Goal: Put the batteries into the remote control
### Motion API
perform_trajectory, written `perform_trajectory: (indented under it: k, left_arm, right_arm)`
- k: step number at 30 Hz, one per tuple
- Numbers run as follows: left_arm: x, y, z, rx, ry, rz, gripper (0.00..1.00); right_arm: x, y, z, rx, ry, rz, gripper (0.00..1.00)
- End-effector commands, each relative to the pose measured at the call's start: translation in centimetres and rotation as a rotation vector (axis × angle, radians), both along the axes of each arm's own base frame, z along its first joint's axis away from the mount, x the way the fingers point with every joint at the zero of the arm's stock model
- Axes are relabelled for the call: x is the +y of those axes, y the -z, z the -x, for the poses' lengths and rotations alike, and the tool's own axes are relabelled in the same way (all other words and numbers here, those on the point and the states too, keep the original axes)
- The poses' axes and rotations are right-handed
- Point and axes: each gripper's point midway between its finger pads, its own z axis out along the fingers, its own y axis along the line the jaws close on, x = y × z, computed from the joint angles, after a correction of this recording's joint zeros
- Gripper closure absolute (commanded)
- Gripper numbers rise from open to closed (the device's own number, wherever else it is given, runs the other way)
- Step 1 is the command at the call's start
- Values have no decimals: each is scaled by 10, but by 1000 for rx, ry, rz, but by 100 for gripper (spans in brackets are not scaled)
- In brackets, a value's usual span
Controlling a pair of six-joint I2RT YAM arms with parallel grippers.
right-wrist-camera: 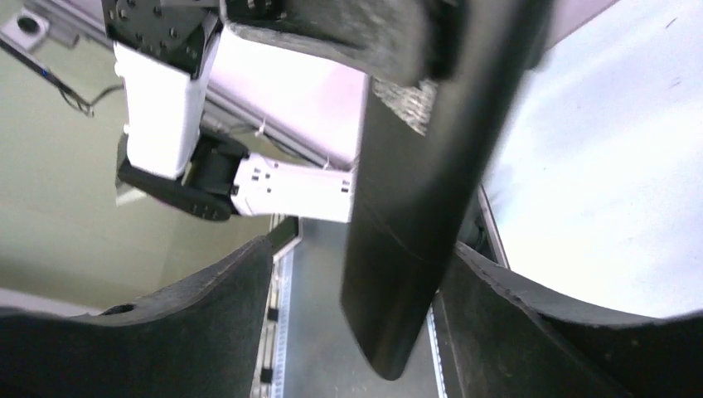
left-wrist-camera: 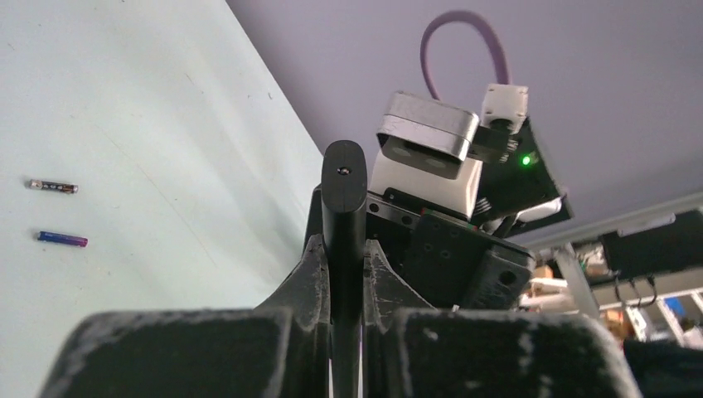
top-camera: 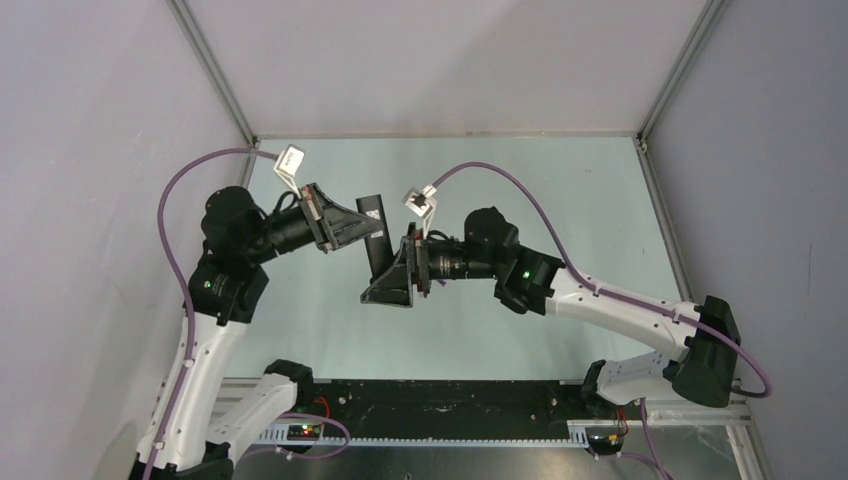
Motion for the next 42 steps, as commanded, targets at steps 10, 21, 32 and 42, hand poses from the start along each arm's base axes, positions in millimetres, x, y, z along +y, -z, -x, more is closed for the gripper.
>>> perform_trajectory:
  k: [10,21,32,42]
  left_arm:
    - [11,-28,2,12,-124,92,100]
    - [4,-27,27,-133,43,18,60]
    - [-1,-1,41,-223,205,-46,27]
    - [-2,15,57,-242,310,-52,34]
  right_arm:
    - [0,-52,-9,51,70,-278,63]
    - [-2,-44,1,104,-43,-266,100]
    - [-25,-16,25,37,-255,-105,100]
    - [-40,10,29,10,-327,53,100]
